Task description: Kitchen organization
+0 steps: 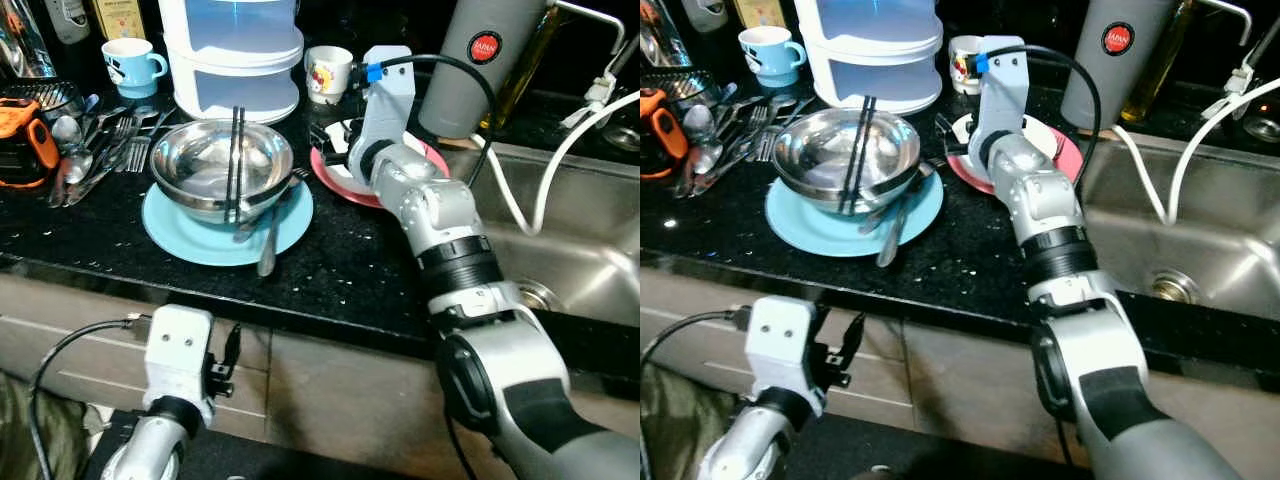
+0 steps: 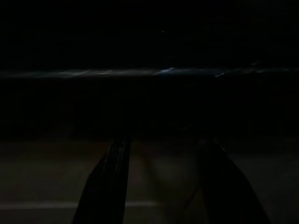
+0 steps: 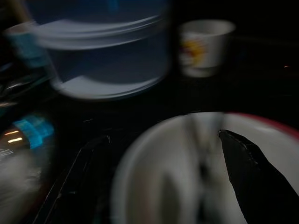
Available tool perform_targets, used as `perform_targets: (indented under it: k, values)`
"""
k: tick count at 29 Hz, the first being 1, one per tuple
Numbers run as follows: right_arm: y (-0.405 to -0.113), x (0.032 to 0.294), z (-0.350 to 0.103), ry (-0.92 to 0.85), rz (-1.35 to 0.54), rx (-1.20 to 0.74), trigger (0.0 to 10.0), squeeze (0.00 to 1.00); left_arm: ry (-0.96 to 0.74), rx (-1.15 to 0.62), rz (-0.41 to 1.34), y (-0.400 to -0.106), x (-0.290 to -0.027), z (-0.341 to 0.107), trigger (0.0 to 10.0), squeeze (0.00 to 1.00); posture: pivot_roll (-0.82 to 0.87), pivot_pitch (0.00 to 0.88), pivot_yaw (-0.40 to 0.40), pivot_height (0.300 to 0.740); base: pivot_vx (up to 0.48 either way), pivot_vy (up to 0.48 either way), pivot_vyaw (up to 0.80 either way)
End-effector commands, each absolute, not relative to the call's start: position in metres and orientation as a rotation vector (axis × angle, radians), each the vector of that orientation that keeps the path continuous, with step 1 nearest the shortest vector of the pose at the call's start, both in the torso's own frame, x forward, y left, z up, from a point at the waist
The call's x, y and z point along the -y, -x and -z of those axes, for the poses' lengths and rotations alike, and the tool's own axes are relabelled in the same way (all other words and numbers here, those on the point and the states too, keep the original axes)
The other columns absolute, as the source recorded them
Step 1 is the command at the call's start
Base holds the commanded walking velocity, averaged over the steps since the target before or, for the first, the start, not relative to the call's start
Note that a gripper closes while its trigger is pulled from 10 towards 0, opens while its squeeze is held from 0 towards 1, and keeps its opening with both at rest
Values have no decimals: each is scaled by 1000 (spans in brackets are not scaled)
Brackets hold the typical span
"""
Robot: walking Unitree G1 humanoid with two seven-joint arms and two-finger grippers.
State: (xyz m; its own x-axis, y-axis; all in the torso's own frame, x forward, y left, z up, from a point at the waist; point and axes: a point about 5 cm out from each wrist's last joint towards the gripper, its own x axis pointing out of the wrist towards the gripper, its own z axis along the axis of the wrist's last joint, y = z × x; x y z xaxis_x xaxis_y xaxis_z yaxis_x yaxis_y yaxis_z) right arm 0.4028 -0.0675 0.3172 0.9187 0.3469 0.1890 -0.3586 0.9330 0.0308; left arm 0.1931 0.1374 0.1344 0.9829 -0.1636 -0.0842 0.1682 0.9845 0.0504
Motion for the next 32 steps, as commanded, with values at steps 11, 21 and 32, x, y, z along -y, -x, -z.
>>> perform_targets:
  k: [11,21,32]
  values:
    - [-408,54,-320,16,-409,198,10000,0,-75,-56,176,-189,-131,-139,10000,0,127,133,-81,740,0,0,0]
    - [-413,47,-320,47,-393,166,10000,0,-119,-38,106,-183,-135,-144,10000,0,139,151,-90,740,0,0,0]
    - [-417,58,-340,81,-321,154,10000,0,-124,-46,94,-180,-135,-144,10000,0,134,155,-92,740,0,0,0]
